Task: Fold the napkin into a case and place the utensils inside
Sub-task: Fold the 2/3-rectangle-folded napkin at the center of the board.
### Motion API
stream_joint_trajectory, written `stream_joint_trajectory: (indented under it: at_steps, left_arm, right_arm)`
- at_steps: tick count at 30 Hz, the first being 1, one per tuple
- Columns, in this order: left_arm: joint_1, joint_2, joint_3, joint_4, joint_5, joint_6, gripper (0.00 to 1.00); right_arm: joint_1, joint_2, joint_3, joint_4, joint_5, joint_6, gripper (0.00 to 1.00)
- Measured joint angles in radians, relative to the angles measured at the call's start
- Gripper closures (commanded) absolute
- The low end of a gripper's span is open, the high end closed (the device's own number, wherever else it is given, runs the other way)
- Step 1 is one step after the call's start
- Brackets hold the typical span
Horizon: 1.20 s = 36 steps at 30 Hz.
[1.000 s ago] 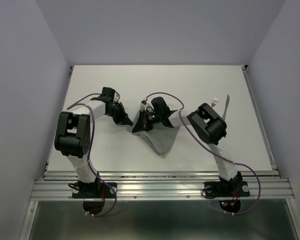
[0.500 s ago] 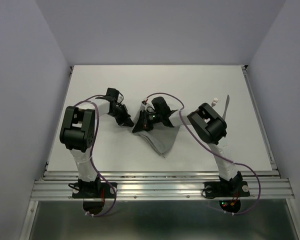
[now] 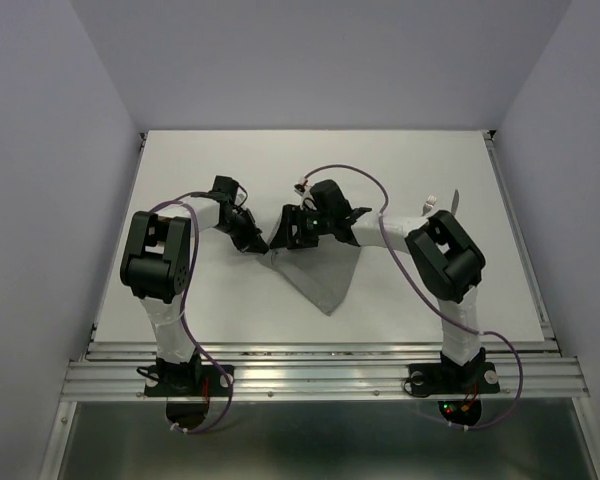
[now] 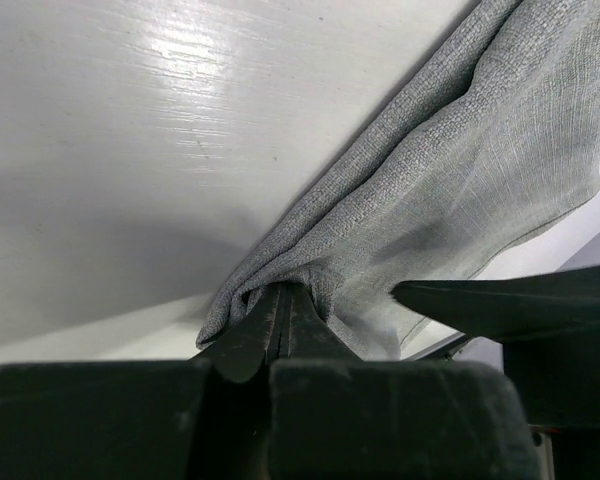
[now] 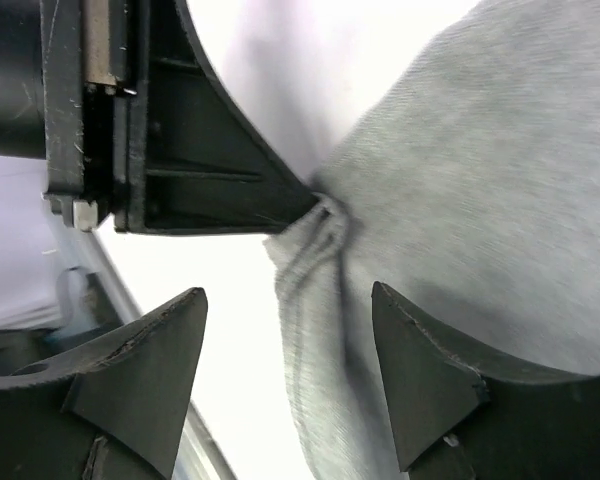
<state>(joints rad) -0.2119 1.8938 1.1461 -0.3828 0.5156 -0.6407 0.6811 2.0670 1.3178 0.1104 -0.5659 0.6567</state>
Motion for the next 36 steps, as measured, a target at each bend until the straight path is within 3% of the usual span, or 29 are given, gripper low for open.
stream_joint_trajectory:
  at_steps: [6,12,16,21,30,36]
  left_arm:
    - [0.0,0.0,0.0,-0.001,0.0,0.0,1.0]
    - [0.0,0.0,0.0,-0.002,0.0,0.001,1.0]
    - [0.001,0.0,0.0,-0.002,0.001,0.001,1.0]
    - [0.001,0.001,0.0,-0.002,0.003,0.002,1.0]
    - [0.003,0.001,0.0,-0.002,0.005,0.003,1.0]
    - [0.003,0.002,0.0,-0.002,0.006,0.004,1.0]
  right_arm:
    - [0.036,-0.125,-0.017,-0.178,0.238,-0.183,0.27]
    - [0.233,-0.276,-0.097,-0.258,0.55,-0.372,0.27]
    - [0.355,-0.293,-0.115,-0.264,0.686,-0.445,0.27]
    - [0.415,-0.271,-0.126,-0.283,0.842,-0.502,0.32]
    - [0.467,-0.174,-0.141,-0.286,1.054,-0.549,0.51]
    - [0.479,-0.164,-0.153,-0.278,1.122,-0.55,0.78]
